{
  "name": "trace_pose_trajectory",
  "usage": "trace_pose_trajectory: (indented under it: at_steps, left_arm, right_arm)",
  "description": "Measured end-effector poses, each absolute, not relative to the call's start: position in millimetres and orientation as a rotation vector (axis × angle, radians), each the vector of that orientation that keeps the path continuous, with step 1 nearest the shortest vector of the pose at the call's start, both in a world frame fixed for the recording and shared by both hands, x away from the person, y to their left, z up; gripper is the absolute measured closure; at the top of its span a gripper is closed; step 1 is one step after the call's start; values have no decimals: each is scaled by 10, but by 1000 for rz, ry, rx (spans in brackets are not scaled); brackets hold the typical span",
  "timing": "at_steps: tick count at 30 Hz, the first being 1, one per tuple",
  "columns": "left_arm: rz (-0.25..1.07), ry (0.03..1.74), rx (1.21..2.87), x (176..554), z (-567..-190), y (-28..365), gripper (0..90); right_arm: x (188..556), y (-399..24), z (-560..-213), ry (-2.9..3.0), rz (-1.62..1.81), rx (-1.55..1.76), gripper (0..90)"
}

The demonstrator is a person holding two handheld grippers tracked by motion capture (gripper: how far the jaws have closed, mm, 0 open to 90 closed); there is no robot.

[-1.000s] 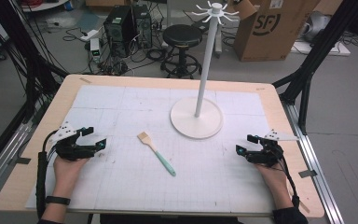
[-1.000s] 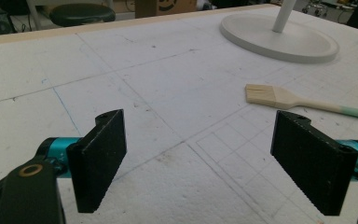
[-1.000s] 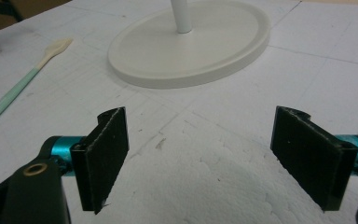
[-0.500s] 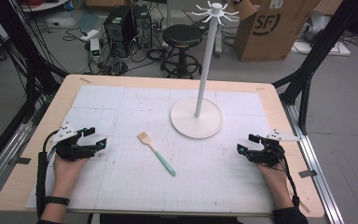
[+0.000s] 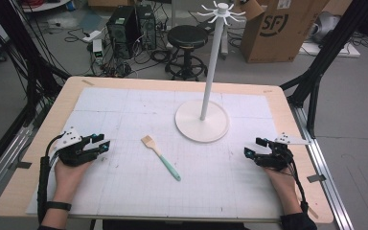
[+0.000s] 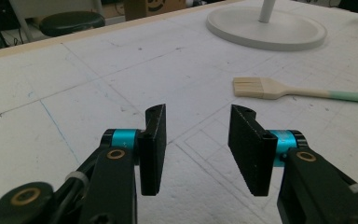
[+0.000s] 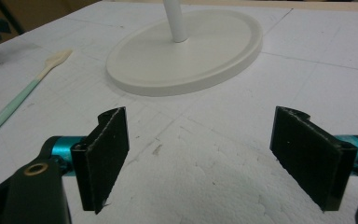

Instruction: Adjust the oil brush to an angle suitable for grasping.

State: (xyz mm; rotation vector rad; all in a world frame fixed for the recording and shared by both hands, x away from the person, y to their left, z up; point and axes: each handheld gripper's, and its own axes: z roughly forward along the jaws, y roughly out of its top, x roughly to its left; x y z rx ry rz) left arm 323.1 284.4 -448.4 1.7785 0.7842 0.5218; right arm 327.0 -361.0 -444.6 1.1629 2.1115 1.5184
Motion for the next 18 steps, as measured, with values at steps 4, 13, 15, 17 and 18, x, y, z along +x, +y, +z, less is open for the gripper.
trace_pose_trajectory:
  at_steps: [4, 13, 15, 17, 18]
  left_arm:
    - [516, 795, 1771, 3234, -4485, 2847, 561]
    - [514, 812, 1767, 3241, -4485, 2858, 509]
    - [519, 804, 1770, 3239, -4485, 2851, 513]
    - [522, 798, 1774, 3236, -4484, 2846, 535]
    - [511, 796, 1783, 3223, -4480, 2824, 553]
  right_arm:
    - [3263, -3602, -4440, 2122, 1518, 1145, 226]
    - [3204, -3502, -4380, 2127, 1562, 1056, 366]
    - [3197, -3481, -4372, 2130, 1559, 1041, 381]
    - [3198, -3475, -4376, 2136, 1553, 1045, 381]
    - [3201, -3478, -4379, 2136, 1547, 1050, 380]
